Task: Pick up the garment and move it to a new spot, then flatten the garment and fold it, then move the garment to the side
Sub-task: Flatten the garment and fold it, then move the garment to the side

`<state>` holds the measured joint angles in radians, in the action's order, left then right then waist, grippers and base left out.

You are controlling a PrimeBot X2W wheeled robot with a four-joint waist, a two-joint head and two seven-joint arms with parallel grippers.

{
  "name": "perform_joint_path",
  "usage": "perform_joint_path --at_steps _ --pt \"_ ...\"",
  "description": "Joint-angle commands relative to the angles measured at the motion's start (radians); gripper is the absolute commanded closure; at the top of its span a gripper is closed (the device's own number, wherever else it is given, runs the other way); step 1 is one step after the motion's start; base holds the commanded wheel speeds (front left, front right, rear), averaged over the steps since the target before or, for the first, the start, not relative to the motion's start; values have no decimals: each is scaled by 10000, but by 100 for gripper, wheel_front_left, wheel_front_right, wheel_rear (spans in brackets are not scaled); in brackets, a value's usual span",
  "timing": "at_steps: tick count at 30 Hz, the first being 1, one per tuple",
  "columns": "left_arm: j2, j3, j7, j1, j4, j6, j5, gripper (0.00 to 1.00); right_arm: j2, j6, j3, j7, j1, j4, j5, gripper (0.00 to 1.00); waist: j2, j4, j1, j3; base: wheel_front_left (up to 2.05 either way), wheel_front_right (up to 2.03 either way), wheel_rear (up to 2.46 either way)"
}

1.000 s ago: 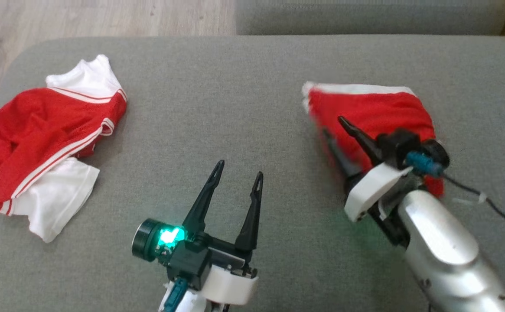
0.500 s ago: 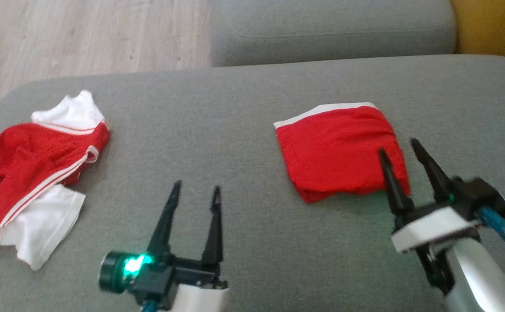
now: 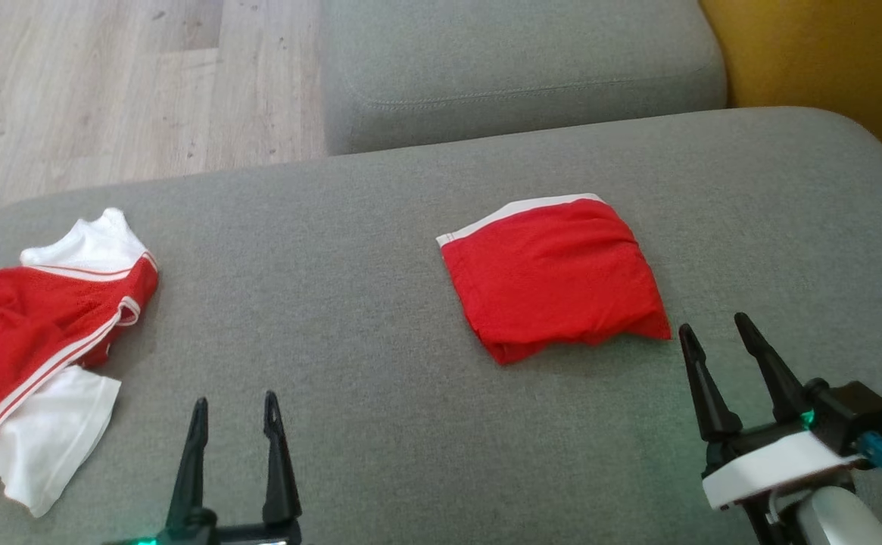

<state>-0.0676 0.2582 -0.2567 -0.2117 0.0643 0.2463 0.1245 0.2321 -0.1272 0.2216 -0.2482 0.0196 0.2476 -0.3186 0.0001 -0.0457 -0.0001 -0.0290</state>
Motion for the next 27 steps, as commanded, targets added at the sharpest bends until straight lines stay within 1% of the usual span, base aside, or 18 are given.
perform_joint_path --at_steps 1,6,16,20,27 --pt "45 -458 -51 299 246 -53 68 0 241 -35 151 -133 187 -327 -59 0 -1 -20 1 -27 0 0 0" --pt "114 -636 -51 273 136 -244 107 0 266 -35 77 -134 119 -163 -86 0 -1 22 1 -59 0 0 0" --pt "164 -781 -51 377 -198 -520 165 0 71 -35 -127 -135 51 -70 21 0 -1 73 1 -75 0 0 0" --pt "169 -808 -51 370 -266 -552 215 0 53 -35 -160 -135 24 -75 92 0 -1 74 1 -107 0 0 0" --pt "172 -782 -51 368 -277 -469 337 0 42 -35 -163 -135 4 -71 121 0 -1 57 1 -147 0 0 0"
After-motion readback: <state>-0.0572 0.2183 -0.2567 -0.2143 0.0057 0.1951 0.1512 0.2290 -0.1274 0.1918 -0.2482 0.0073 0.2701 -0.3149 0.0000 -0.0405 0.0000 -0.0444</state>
